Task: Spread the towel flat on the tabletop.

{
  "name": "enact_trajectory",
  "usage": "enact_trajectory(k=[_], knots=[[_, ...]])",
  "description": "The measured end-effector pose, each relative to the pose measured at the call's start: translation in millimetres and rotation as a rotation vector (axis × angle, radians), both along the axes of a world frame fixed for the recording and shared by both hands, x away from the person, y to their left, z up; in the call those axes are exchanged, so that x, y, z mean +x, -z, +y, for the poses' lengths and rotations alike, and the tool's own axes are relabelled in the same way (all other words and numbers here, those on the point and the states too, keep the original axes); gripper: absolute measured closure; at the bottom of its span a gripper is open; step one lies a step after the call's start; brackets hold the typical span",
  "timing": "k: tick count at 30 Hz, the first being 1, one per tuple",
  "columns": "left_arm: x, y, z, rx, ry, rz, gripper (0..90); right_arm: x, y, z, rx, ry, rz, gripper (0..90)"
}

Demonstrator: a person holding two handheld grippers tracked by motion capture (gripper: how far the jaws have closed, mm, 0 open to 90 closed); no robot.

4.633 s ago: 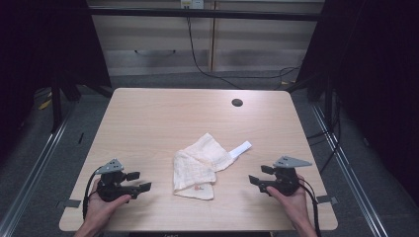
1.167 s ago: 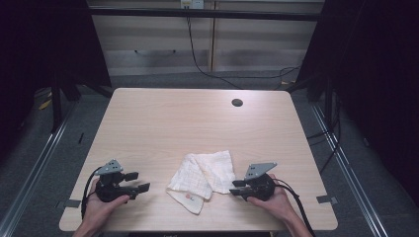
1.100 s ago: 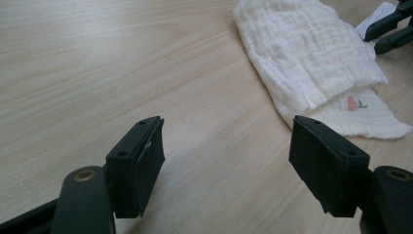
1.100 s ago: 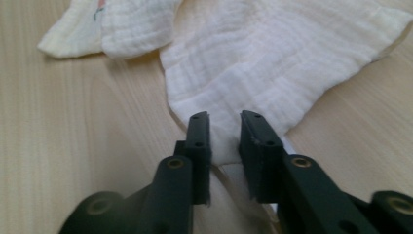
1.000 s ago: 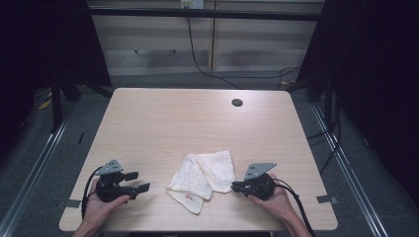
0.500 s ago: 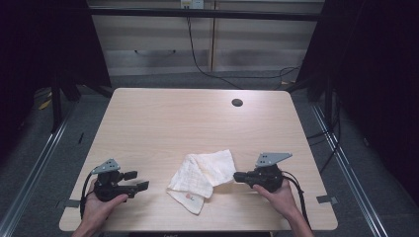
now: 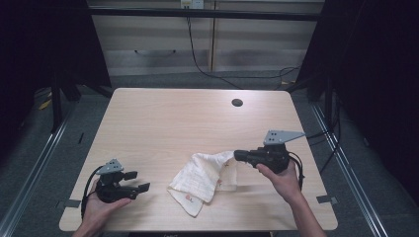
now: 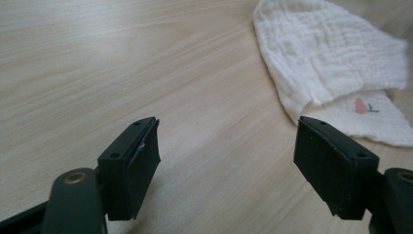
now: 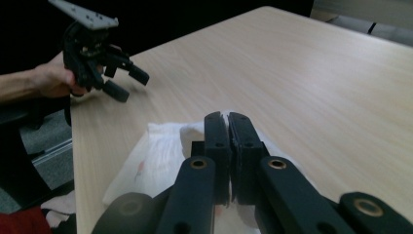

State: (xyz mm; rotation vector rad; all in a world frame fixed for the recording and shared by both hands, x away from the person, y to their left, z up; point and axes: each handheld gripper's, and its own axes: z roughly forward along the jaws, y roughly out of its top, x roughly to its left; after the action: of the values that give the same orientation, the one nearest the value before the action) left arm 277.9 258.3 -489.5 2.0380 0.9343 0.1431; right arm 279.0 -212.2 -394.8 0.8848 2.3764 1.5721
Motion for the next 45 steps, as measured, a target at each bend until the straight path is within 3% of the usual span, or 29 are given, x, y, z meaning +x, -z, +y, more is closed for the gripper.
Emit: enact_trajectory(k=[4, 8, 11, 13, 16, 18, 22, 23, 24, 25, 26, 30, 32, 33, 36, 39, 40, 43, 45], knots=[[-1.1, -1.4, -0.8, -0.010, 0.023, -0.008, 24.1, 8.9, -16.2, 1.2, 0.033, 0.015, -0.025, 87.9], [-1.1, -1.8, 1.7, -0.040, 0.019, -0.007, 23.9, 23.3, -22.1, 0.8, 0.034, 0.052, -0.020, 87.8], [-1.2, -1.8, 2.1, -0.046, 0.021, -0.009, 25.1, 39.0, -15.6, -1.7, 0.022, 0.090, 0.013, 87.9], [-1.2, -1.6, 0.9, -0.026, 0.013, -0.015, 25.1, 48.4, -9.0, -3.2, 0.014, 0.107, 0.035, 87.9], [-0.5, -1.8, -0.7, -0.015, 0.001, -0.020, 26.1, 55.9, -3.3, -4.4, 0.016, 0.112, 0.048, 87.9], [0.6, -4.3, -3.7, -0.031, 0.015, -0.014, 28.1, 61.7, 2.6, -4.2, 0.027, 0.110, 0.053, 87.9], [-3.0, -14.3, -29.0, -0.033, 0.140, -0.028, 34.4, 66.4, 10.3, -3.8, 0.048, 0.113, 0.057, 87.9], [-3.0, -14.3, -29.0, -0.033, 0.140, -0.028, 32.9, 66.4, 10.3, -3.8, 0.048, 0.113, 0.057, 87.9], [-4.0, -17.3, -45.1, -0.035, 0.203, -0.024, 32.6, 68.0, 11.1, -2.6, 0.040, 0.110, 0.062, 87.9], [-4.0, -17.3, -45.1, -0.035, 0.203, -0.024, 35.0, 68.0, 11.1, -2.6, 0.040, 0.110, 0.062, 87.9], [-3.1, -18.9, -60.9, -0.046, 0.285, -0.020, 42.3, 68.7, 10.6, -1.9, 0.033, 0.108, 0.061, 87.9], [-1.6, -22.0, -94.6, -0.035, 0.347, -0.022, 47.9, 70.6, 11.0, -2.2, 0.033, 0.106, 0.065, 87.9], [-2.1, -22.9, -101.7, -0.035, 0.354, -0.029, 50.4, 71.6, 12.4, -3.9, 0.034, 0.115, 0.069, 87.8], [-3.6, -22.9, -114.7, -0.043, 0.388, -0.024, 51.8, 72.2, 13.0, -4.5, 0.032, 0.119, 0.070, 87.9], [-7.9, -21.7, -132.2, -0.040, 0.432, -0.007, 55.6, 73.6, 13.8, -5.6, 0.024, 0.125, 0.074, 87.9], [-10.5, -21.2, -142.4, -0.032, 0.449, -0.016, 59.0, 75.0, 14.4, -6.6, 0.027, 0.127, 0.075, 87.9], [-10.6, -20.5, -147.7, -0.035, 0.464, -0.022, 63.9, 76.2, 16.0, -6.9, 0.030, 0.123, 0.081, 87.8], [-9.9, -18.2, -153.5, -0.038, 0.471, -0.015, 64.8, 76.5, 17.9, -5.9, 0.027, 0.122, 0.086, 87.8], [-10.5, -12.2, -162.0, -0.017, 0.490, -0.004, 64.8, 77.1, 20.6, -3.5, 0.024, 0.123, 0.091, 87.8]])
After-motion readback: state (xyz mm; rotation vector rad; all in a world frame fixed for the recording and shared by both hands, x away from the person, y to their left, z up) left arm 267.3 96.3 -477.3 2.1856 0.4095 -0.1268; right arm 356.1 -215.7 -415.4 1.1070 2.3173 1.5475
